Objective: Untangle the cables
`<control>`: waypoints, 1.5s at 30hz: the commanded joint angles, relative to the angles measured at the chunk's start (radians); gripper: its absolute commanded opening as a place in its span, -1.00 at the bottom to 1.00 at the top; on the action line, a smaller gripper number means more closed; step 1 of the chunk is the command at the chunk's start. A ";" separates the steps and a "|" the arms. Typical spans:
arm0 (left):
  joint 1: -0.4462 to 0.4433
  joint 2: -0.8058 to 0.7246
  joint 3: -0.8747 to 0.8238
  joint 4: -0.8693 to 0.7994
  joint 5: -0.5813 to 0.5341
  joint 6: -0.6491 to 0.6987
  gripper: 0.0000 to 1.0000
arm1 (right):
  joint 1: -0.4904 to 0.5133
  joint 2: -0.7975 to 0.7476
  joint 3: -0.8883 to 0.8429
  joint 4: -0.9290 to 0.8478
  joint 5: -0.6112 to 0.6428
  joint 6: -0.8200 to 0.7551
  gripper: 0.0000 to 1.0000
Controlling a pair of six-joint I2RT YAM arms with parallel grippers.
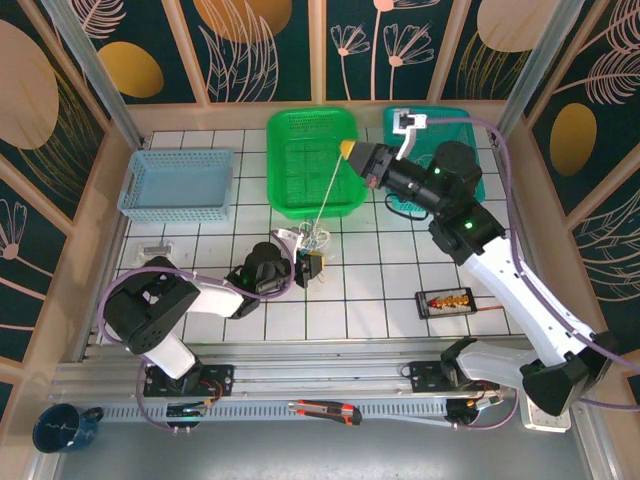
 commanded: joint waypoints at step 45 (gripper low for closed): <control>0.032 -0.177 0.134 -0.495 -0.197 -0.116 0.82 | 0.027 -0.381 -0.911 -0.006 0.343 0.078 -1.00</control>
